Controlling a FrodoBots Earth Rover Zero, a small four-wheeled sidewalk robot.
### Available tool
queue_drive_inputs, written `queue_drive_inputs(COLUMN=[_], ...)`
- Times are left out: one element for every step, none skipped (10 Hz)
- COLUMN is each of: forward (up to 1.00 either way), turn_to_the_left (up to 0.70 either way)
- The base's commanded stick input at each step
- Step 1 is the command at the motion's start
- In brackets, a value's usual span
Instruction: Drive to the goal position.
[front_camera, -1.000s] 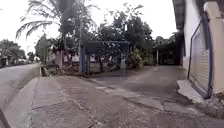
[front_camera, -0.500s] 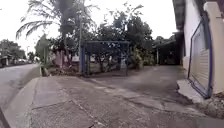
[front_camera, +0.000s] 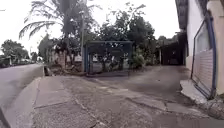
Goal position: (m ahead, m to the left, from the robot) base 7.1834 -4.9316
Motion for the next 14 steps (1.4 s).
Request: queue_drive_inputs(forward=[0.0, 0.0, 0.0, 0.0, 0.07, 0.7, 0.7, 0.7, 0.7, 0.7, 0.7, 0.7, 0.7, 0.7], turn_to_the_left=[0.0, 0.0, 0.0, 0.0, 0.0, 0.0, 0.0, 0.0, 0.0, 0.0, 0.0, 0.0, 0.0, 0.0])
